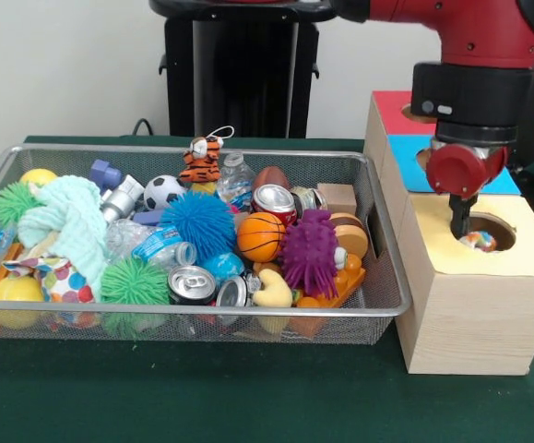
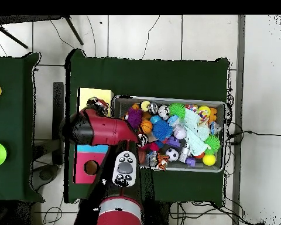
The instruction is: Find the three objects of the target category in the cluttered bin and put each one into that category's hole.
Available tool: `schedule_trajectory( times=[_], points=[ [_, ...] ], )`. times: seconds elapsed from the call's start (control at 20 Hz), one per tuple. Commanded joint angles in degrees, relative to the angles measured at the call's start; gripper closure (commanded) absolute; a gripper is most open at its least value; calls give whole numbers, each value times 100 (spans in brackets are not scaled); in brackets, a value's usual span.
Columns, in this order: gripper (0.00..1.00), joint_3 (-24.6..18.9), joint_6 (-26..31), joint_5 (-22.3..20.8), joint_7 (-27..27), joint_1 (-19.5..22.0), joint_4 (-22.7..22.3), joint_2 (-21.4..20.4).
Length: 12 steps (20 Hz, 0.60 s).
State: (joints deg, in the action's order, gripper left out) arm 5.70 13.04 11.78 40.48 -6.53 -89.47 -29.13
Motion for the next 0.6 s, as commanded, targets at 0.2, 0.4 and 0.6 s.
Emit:
schedule_trajectory(
  times=[0.2,0.4,0.6],
  points=[
    [100,-17,1732,294,1605,349,-427,-390],
    [100,-20,1675,287,1621,333,-450,-412],
    [100,-28,1682,256,1605,335,-435,-402]
  ],
)
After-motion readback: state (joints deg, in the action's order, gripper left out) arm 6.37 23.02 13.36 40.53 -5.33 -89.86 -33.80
